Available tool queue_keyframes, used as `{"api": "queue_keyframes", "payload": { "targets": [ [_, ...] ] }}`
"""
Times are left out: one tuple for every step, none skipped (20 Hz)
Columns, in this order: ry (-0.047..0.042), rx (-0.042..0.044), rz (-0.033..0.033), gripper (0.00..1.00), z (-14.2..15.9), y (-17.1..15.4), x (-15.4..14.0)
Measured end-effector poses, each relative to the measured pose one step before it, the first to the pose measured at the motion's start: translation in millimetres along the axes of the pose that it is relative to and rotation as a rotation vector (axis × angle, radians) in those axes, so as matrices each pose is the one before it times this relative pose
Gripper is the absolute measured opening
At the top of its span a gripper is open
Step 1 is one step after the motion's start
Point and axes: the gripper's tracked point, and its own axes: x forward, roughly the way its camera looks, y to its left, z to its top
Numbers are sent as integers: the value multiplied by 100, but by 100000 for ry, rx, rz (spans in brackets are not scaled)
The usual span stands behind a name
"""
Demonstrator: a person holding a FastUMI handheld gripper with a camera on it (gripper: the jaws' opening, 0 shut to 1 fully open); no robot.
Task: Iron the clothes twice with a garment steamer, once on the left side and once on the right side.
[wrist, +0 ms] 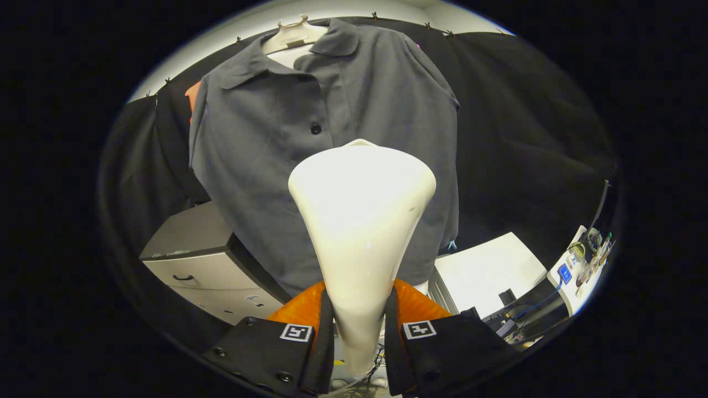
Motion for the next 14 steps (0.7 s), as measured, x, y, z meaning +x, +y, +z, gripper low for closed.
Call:
{"api": "queue_keyframes", "payload": {
  "targets": [
    [-2837,-180,206,46,1053,717,-729],
    [-2390,13,224,46,1006,903,-858],
    [-2856,186,285,46,1040,720,-812],
    [-2711,-158,-230,46,928,682,-721],
    [-2259,-1160,-26,46,974,535,-618],
    [-2410,-853,46,46,988,695,-521],
    [-2306,-347,448,46,928,631,-537],
    [-2022,37,454,46,907,786,-616],
    [-1698,-13,348,45,944,631,-435],
    [-2024,206,291,45,823,449,-470],
    [-2077,-150,194,46,979,390,-378],
    [-1643,-649,-197,46,652,327,-512],
    [-1561,-716,-313,46,636,357,-296],
    [-1622,-446,-429,46,541,323,-237]
  ]
}}
